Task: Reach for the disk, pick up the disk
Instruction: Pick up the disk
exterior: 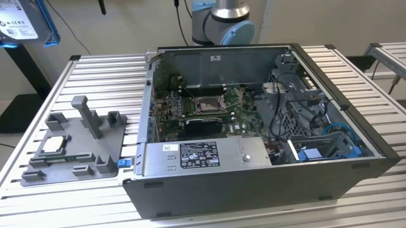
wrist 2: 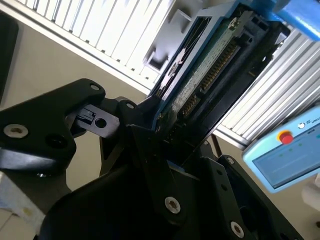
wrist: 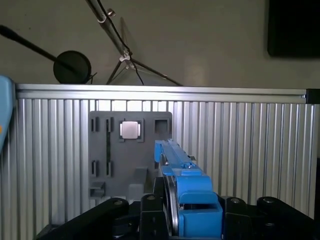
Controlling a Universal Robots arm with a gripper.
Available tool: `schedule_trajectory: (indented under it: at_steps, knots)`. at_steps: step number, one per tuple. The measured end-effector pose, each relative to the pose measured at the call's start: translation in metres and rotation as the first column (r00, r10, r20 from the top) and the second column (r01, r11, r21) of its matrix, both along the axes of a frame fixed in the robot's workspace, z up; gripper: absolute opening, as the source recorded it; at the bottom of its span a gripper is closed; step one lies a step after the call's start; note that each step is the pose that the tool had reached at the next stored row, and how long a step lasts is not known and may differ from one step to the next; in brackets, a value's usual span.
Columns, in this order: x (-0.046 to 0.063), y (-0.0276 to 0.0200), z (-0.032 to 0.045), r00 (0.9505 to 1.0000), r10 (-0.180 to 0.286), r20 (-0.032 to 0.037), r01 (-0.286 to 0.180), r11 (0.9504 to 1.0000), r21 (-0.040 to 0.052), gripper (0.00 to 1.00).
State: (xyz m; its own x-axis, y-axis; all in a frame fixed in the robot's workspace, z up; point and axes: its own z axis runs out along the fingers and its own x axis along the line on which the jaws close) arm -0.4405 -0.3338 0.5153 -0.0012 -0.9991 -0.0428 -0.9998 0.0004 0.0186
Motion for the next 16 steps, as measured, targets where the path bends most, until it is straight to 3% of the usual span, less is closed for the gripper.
schedule_trajectory:
  at_steps: [16]
  knots:
    - [0.041, 0.0000, 0.0000, 1.0000, 0.000, -0.0007, 0.000, 1.0000, 0.0000, 0.00]
